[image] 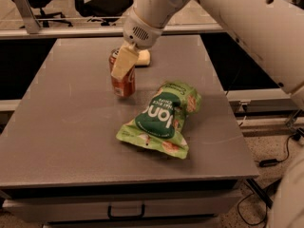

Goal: Move coke can near green rice chip bag

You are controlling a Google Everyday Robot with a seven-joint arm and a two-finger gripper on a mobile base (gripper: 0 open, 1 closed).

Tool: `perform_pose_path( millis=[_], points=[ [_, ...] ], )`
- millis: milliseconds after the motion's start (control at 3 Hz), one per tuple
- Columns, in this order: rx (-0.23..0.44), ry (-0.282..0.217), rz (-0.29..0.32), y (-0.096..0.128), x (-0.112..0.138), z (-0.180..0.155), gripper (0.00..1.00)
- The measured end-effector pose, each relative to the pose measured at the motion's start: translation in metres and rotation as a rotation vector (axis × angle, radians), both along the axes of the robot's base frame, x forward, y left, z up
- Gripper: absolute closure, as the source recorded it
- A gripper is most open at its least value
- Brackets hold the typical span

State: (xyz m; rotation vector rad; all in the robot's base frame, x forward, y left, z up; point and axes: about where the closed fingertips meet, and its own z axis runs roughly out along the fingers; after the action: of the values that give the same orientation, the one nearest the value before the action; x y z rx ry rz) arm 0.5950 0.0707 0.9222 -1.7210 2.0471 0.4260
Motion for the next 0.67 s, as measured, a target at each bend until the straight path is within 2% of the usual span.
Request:
perform_pose_path(
  millis=[333, 667],
  points=[
    [-0.017, 0.018, -0.038, -0.032, -0.012, -0.009, 0.77],
    [-0.029, 0.024, -0.058, -0.045, -0.017, -0.014, 0.55]
  ],
)
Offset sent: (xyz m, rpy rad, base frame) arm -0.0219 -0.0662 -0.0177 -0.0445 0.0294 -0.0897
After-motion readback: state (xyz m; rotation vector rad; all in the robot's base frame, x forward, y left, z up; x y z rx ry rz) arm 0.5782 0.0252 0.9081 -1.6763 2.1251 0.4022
